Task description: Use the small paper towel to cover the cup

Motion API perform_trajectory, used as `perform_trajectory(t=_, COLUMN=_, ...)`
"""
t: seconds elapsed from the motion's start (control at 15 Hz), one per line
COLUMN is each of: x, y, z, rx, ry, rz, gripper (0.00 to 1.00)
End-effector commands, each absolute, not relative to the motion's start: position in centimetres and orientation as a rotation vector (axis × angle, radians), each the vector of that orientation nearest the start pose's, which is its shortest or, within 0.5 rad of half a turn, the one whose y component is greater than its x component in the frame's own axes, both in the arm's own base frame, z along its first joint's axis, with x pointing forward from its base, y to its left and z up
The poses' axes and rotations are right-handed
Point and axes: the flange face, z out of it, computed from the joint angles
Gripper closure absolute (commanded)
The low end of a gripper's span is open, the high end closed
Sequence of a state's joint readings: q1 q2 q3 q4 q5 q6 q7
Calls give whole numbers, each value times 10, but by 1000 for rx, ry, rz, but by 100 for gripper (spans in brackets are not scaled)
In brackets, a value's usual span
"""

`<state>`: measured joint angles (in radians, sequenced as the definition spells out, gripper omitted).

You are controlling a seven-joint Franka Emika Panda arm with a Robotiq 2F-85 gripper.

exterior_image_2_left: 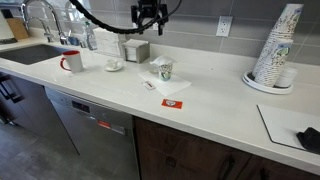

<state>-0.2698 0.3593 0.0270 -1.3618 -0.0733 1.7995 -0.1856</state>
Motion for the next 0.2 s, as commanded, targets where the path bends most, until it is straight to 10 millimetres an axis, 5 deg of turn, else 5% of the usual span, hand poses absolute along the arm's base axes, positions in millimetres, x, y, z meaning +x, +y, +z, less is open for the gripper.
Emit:
perform_trajectory(t=0.0, x=655, y=-170, z=525, rx=-3217, ry=68, rz=-99, gripper=0)
perform_trajectory(t=0.13, x=656, y=-169, z=524, rx=-3218, ry=66, rz=-97, gripper=0)
